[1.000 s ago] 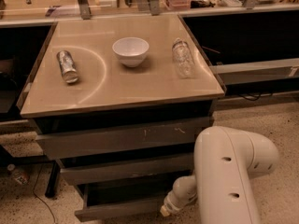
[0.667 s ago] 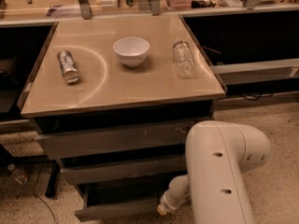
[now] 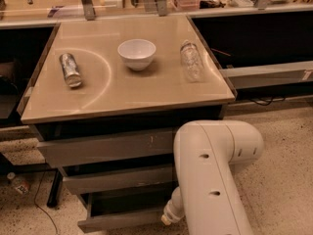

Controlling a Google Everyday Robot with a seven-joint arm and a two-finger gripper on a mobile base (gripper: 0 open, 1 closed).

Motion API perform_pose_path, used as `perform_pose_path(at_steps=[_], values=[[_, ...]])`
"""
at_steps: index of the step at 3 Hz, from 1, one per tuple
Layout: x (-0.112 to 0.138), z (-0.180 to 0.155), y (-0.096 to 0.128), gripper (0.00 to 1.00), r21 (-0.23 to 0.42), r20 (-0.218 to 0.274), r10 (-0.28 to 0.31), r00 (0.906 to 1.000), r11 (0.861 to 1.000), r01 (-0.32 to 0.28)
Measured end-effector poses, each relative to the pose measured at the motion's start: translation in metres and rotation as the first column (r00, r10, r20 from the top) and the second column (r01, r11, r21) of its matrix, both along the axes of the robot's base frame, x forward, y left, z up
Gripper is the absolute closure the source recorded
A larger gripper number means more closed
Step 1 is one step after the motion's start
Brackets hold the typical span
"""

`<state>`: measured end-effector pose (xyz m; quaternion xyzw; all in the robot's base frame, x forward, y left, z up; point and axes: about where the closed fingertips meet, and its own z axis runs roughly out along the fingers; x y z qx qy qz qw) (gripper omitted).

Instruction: Close bottom drawer

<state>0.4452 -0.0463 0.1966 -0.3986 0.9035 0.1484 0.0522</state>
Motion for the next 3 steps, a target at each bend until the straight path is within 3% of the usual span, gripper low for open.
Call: perform_pose_path(at_steps=[2,3], values=[[-0.0002,-0.0001,-0.0002,0.13,0.0,-0.001,-0.001,1.0,1.0,0.001],[-0.0002,-0.0001,-0.0002,0.0,0.0,-0.001,-0.001,1.0,1.0,0.001]])
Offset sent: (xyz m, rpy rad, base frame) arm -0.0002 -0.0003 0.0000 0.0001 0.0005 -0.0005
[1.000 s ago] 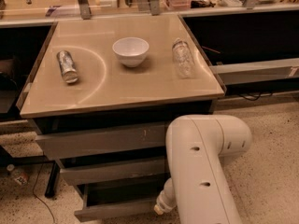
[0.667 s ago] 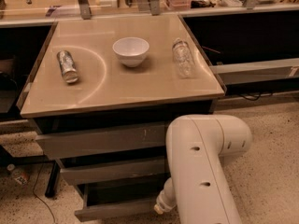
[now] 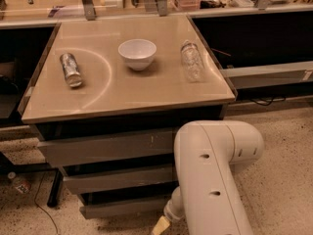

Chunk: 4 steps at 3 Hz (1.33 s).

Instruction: Close bottom drawer

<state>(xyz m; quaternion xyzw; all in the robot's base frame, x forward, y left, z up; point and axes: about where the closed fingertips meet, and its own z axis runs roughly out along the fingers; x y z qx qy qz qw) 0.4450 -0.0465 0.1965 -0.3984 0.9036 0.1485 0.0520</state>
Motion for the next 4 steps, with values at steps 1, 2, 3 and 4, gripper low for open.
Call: perform_pose_path(at_steps=[1,2,3,4], values=[[0.0,0.0,0.0,0.0,0.0,0.0,0.0,1.0,1.0,0.0],[0.0,0.0,0.0,0.18,0.0,0.0,0.0,1.0,1.0,0.0],[-0.0001,0.0,0.0,0.42,0.0,0.0,0.0,1.0,1.0,0.0],[-0.0001,-0.0001,0.0,0.65,0.0,0.0,0.0,1.0,1.0,0.0]])
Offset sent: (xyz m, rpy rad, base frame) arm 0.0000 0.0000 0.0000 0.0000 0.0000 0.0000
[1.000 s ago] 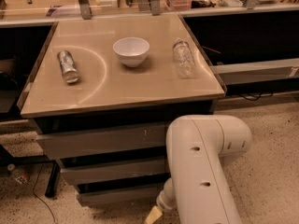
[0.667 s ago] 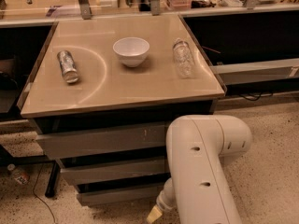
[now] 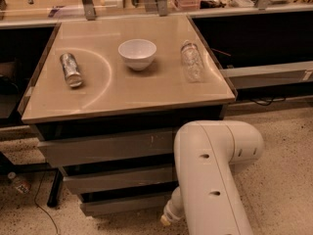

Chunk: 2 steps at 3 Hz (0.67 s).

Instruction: Close bottom drawer

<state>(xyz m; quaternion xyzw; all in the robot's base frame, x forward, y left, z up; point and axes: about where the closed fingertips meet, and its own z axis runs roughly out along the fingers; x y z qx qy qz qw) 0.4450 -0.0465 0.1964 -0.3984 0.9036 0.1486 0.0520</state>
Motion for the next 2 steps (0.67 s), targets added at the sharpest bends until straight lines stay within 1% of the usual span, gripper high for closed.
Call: perform_pose_path(at_steps=[1,2], values=[[0.008,0.0,-0.003,0.88,-0.008,0.034,-0.006,0.9994,1.0,0.007],[0.024,0.003,-0.007,1.0,-0.012,0.101,-0.014,0.9948,1.0,0.016]])
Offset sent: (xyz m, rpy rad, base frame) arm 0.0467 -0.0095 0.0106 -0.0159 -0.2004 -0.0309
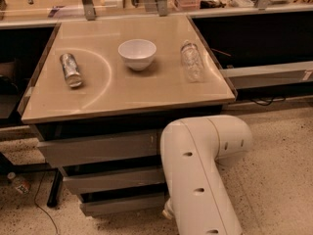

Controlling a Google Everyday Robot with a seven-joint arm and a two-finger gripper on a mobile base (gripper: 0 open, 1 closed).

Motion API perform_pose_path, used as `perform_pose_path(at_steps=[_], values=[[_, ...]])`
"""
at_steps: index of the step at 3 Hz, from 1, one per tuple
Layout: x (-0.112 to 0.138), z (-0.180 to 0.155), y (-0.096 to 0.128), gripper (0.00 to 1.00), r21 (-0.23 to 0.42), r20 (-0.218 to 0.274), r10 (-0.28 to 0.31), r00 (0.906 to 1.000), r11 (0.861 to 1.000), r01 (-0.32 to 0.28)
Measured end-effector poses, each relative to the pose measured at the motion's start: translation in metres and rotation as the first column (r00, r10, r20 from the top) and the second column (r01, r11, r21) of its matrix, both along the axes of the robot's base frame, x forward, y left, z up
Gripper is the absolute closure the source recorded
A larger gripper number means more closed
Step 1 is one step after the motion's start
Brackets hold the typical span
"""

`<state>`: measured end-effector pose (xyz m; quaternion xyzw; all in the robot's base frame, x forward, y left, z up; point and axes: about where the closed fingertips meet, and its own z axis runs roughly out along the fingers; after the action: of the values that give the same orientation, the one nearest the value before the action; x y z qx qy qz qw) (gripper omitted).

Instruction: Close bottom drawer

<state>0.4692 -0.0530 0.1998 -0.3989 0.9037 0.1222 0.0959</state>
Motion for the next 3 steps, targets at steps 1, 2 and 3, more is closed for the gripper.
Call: perform_pose_path(at_steps=[1,2,3], values=[[0.017,0.0,-0.007,1.0,0.008,0.064,-0.023,0.9977,1.0,0.022],[0.031,-0.006,-0.013,1.0,0.007,0.103,-0.039,0.9939,0.999,0.039],[0.042,-0.011,-0.02,1.0,0.002,0.127,-0.052,0.9905,0.999,0.052]])
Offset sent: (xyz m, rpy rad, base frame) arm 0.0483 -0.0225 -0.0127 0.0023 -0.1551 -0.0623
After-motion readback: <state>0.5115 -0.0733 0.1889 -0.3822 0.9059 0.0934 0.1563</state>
